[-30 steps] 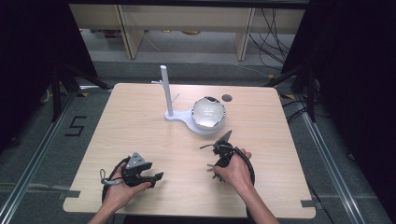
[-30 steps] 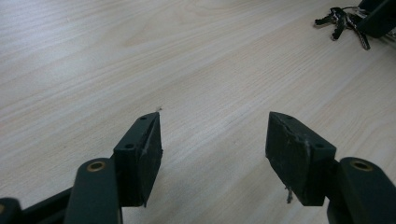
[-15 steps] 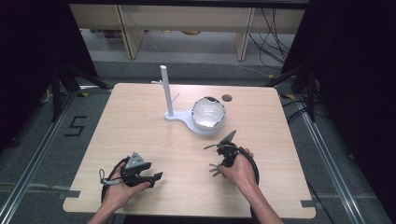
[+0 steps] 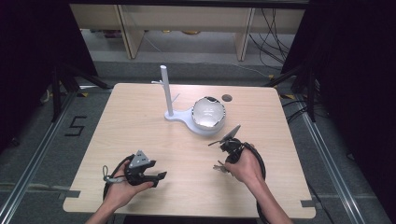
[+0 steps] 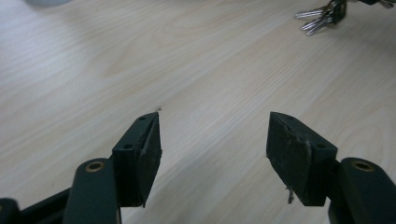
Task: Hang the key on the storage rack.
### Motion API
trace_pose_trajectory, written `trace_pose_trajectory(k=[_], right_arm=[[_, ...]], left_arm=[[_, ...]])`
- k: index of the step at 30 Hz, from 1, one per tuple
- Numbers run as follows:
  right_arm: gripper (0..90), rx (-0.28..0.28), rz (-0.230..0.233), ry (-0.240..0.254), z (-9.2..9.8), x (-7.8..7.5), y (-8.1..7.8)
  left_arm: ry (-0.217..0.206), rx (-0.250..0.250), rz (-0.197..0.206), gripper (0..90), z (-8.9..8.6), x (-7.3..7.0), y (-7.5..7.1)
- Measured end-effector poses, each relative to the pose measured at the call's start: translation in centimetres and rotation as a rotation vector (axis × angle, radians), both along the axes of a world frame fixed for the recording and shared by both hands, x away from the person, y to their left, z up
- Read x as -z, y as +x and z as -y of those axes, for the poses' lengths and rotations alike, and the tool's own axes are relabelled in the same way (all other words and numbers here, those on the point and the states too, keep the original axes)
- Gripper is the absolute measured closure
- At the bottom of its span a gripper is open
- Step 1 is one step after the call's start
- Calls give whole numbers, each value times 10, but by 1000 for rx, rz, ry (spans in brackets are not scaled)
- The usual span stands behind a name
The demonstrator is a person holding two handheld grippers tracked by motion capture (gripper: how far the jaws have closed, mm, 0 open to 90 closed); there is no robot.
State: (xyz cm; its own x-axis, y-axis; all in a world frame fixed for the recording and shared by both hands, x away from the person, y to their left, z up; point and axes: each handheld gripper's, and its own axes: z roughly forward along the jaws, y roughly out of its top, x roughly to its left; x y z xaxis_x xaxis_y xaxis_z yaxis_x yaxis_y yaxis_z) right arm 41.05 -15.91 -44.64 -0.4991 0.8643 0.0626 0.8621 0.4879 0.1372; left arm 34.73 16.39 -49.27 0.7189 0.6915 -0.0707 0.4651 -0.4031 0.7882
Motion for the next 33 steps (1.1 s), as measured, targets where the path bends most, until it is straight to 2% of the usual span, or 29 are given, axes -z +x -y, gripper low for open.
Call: trace_pose_trajectory(k=[2, 3, 4, 5, 6, 7, 8, 9, 10, 11, 13, 15, 16, 17, 19, 20, 21, 22, 25, 26, 27, 28, 29, 30, 31, 32, 33], right_arm=[[867, 3, 13, 8, -2, -12, -1], [867, 3, 13, 8, -2, -12, -1], [867, -5, 18, 7, -4, -24, 0], [867, -5, 18, 7, -4, -24, 0], [867, -27, 17, 7, -7, -35, 1], [867, -29, 25, 9, -8, -40, 0], [867, -48, 32, 7, -9, -44, 1], [867, -37, 32, 10, -11, -48, 0], [867, -43, 49, 16, -12, -51, -1], [867, -41, 42, 14, -14, -55, -1], [867, -55, 57, 23, -16, -59, -2], [867, -74, 34, 36, -20, -63, -2], [867, -78, 43, 39, -21, -63, -2], [867, -78, 38, 36, -23, -65, -3], [867, -82, 43, 43, -24, -64, -3], [867, -95, 36, 45, -27, -66, -4], [867, -95, 36, 45, -27, -66, -4], [867, -110, 42, 45, -28, -67, -5], [867, -115, 39, 52, -30, -69, -5], [867, -117, 38, 54, -31, -70, -6], [867, -119, 38, 55, -32, -71, -6], [867, -107, 31, 50, -33, -72, -6], [867, -120, 44, 57, -32, -72, -6], [867, -123, 46, 54, -32, -72, -6], [867, -142, 47, 53, -32, -73, -5], [867, -144, 49, 52, -32, -73, -5], [867, -146, 49, 54, -33, -74, -6]], left_arm=[[5, 32, 21, 334, 10, -7, 1], [5, 32, 21, 329, 10, -7, 1], [4, 89, 46, 322, 22, -16, 3], [4, 89, 46, 316, 22, -16, 3], [-15, 152, 58, 312, 34, -24, 7], [-22, 180, 58, 309, 40, -28, 9], [-33, 201, 57, 307, 47, -31, 11], [-33, 209, 61, 307, 54, -34, 12], [-22, 248, 75, 309, 59, -37, 15], [-25, 258, 74, 312, 65, -39, 17], [-42, 307, 70, 322, 77, -41, 22], [-45, 320, 68, 332, 82, -42, 24], [-38, 350, 90, 336, 92, -43, 29], [-30, 368, 94, 340, 97, -43, 32], [-25, 377, 93, 347, 102, -42, 35], [-24, 420, 82, 353, 111, -40, 40], [-24, 420, 82, 358, 111, -40, 40], [-24, 457, 67, 363, 118, -36, 46], [-27, 475, 69, 382, 125, -32, 50], [-7, 497, 74, 386, 128, -32, 55], [-38, 484, 63, 392, 132, -30, 54], [-18, 489, 76, 395, 132, -31, 56], [-14, 503, 85, 397, 133, -31, 58], [-15, 488, 89, 399, 135, -31, 57], [-31, 511, 68, 400, 136, -31, 58], [-24, 503, 92, 400, 136, -32, 59], [-24, 507, 94, 401, 136, -33, 59]])
